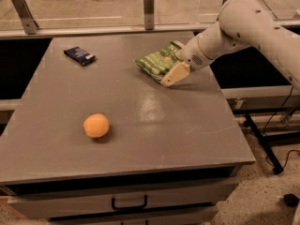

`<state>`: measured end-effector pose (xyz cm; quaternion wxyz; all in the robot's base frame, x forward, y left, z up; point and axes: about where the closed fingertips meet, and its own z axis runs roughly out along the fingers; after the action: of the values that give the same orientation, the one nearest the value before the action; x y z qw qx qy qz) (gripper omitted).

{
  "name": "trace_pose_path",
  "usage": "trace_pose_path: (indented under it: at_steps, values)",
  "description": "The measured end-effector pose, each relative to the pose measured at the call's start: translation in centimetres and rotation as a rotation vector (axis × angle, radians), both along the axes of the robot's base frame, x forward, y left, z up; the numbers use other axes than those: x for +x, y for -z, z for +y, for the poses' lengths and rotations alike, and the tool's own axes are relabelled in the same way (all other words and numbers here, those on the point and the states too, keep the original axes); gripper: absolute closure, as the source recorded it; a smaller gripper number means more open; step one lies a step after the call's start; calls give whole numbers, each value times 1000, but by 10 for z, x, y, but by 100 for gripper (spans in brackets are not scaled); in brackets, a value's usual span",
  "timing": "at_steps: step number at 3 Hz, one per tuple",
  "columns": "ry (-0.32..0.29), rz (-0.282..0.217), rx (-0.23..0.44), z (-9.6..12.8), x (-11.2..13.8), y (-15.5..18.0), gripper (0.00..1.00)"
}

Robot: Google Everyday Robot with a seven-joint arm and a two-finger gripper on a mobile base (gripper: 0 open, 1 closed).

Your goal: Pick green jalapeno chip bag

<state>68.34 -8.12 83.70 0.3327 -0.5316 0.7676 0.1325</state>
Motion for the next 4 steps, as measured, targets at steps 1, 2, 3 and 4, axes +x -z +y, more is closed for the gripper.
trace_pose_path:
  at_steps: [1,2,3,4]
  values:
    - [-58,-34,9,11,-27,-23,64]
    - [-139,-98,11,34,-61,-57,88]
    - [-188,-173,32,51,-75,-99,100]
    - [-210,-280,56,64,-71,-152,100]
